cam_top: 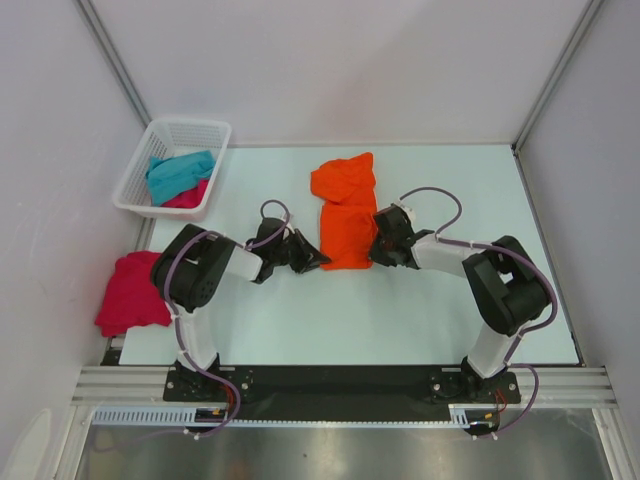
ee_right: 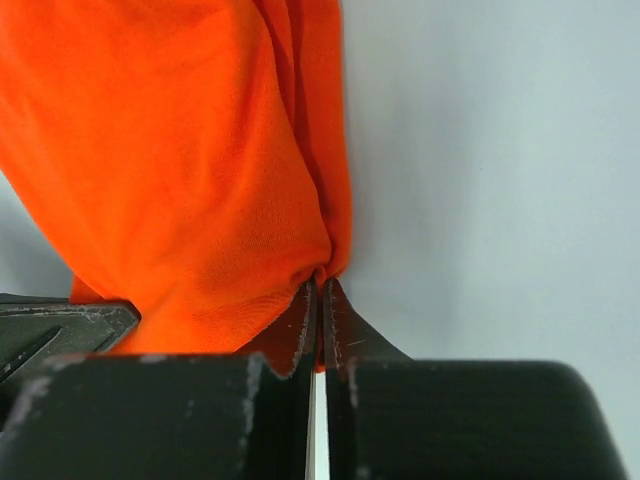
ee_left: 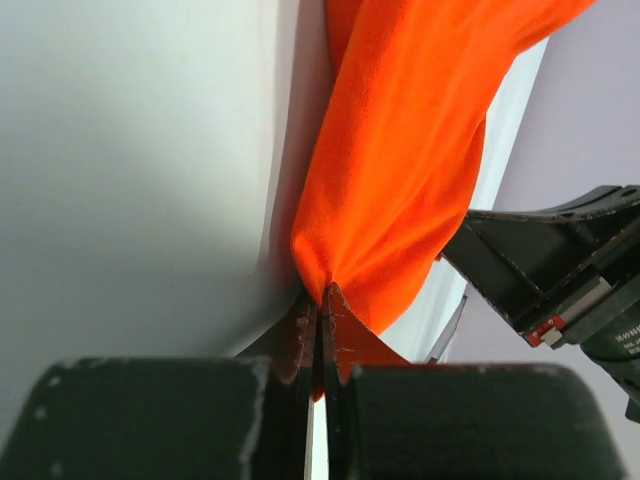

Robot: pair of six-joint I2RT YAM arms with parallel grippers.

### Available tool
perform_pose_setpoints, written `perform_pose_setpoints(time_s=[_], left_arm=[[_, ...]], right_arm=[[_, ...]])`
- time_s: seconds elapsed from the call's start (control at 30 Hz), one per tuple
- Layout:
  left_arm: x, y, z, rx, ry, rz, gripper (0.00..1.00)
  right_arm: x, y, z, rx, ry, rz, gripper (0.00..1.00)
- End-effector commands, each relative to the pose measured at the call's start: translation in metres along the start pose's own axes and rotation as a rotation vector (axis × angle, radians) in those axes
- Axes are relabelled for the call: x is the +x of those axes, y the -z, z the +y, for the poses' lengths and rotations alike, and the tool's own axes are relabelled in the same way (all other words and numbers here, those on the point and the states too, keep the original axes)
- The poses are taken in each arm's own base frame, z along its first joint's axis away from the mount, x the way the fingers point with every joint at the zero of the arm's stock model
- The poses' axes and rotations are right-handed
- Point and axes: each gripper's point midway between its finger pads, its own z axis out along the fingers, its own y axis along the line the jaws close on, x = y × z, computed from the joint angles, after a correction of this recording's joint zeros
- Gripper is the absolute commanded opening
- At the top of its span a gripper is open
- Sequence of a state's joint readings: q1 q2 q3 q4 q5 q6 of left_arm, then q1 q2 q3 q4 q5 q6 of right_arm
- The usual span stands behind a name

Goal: Fold and stack the t-shirts

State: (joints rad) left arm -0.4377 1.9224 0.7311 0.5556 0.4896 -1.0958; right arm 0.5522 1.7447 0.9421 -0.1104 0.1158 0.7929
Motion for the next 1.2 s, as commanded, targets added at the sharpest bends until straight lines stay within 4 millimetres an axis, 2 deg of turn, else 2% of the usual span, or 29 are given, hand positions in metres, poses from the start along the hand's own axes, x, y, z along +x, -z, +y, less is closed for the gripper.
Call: perform_pose_setpoints(time_s=[0.0, 0.13, 0.27, 0.33, 0.4, 0.43, 0.47, 0.5, 0.57, 0.6, 0.63, 0.67, 0.7, 0.73, 0.8, 0.83, 0.9, 0.93, 1.0, 1.03, 1.07, 1.1, 1.13, 1.17], left_arm=[[0.002, -0.001, 0.008, -0.044, -0.019, 0.006, 0.01], [0.002, 0.0, 0.005, -0.042, -0.022, 0.005, 0.0], [0.006, 0.009, 0.0, -0.028, -0.036, 0.009, 0.0], [0.012, 0.016, 0.002, -0.031, -0.045, 0.016, 0.0], [0.015, 0.027, -0.008, -0.007, -0.066, 0.009, 0.0], [0.023, 0.033, -0.003, -0.017, -0.061, 0.023, 0.0], [0.029, 0.038, -0.005, -0.009, -0.068, 0.03, 0.0], [0.032, 0.048, -0.018, 0.022, -0.088, 0.023, 0.0], [0.054, 0.063, -0.014, 0.011, -0.093, 0.055, 0.0], [0.057, 0.079, -0.033, 0.064, -0.126, 0.036, 0.0], [0.071, 0.089, -0.022, 0.029, -0.11, 0.061, 0.0], [0.082, 0.097, -0.026, 0.034, -0.122, 0.075, 0.0], [0.085, 0.117, -0.049, 0.102, -0.159, 0.044, 0.0], [0.094, 0.126, -0.041, 0.061, -0.143, 0.055, 0.0], [0.095, 0.144, -0.052, 0.073, -0.154, 0.007, 0.0], [0.093, 0.159, -0.062, 0.092, -0.159, -0.027, 0.0], [0.079, 0.166, -0.069, 0.085, -0.176, -0.092, 0.0], [0.073, 0.166, -0.077, 0.079, -0.186, -0.105, 0.0], [0.065, 0.159, -0.08, 0.05, -0.213, -0.099, 0.0], [0.058, 0.156, -0.095, 0.071, -0.232, -0.105, 0.0], [0.056, 0.141, -0.086, 0.027, -0.229, -0.075, 0.0], [0.053, 0.134, -0.088, 0.025, -0.234, -0.065, 0.0], [0.045, 0.13, -0.101, 0.048, -0.251, -0.082, 0.0], [0.041, 0.115, -0.09, 0.004, -0.251, -0.059, 0.0]], right_arm=[[0.008, 0.002, -0.006, 0.006, 0.004, 0.015, 0.0], [0.011, 0.012, -0.003, 0.001, 0.009, 0.012, 0.0], [0.017, 0.033, 0.004, 0.003, 0.042, 0.009, 0.0], [0.027, 0.043, 0.007, 0.002, 0.068, 0.009, 0.0], [0.039, 0.058, 0.01, 0.003, 0.1, 0.012, 0.0], [0.041, 0.063, 0.01, 0.006, 0.106, 0.01, 0.0], [0.049, 0.068, 0.005, 0.028, 0.123, 0.024, 0.0], [0.048, 0.078, 0.008, 0.021, 0.111, 0.006, 0.0], [0.064, 0.092, 0.003, 0.038, 0.133, 0.027, 0.0], [0.061, 0.103, 0.005, 0.028, 0.125, 0.007, 0.0], [0.071, 0.113, 0.007, 0.019, 0.121, 0.014, 0.0], [0.078, 0.122, 0.0, 0.041, 0.127, 0.026, 0.0], [0.076, 0.136, 0.002, 0.021, 0.12, 0.001, 0.0], [0.089, 0.145, -0.003, 0.035, 0.118, 0.022, 0.0], [0.093, 0.159, -0.003, 0.03, 0.104, 0.008, 0.0], [0.094, 0.166, -0.006, 0.032, 0.101, 0.008, 0.0], [0.09, 0.171, 0.003, 0.011, 0.087, -0.004, 0.0], [0.088, 0.168, 0.006, 0.02, 0.097, -0.013, 0.0], [0.069, 0.169, 0.022, 0.012, 0.124, -0.046, 0.0], [0.063, 0.167, 0.027, 0.023, 0.145, -0.049, 0.0], [0.06, 0.157, 0.031, 0.052, 0.171, -0.053, 0.0], [0.044, 0.157, 0.045, 0.04, 0.191, -0.075, 0.0], [0.037, 0.152, 0.051, 0.04, 0.195, -0.078, 0.0], [0.037, 0.14, 0.054, 0.055, 0.211, -0.057, 0.0]])
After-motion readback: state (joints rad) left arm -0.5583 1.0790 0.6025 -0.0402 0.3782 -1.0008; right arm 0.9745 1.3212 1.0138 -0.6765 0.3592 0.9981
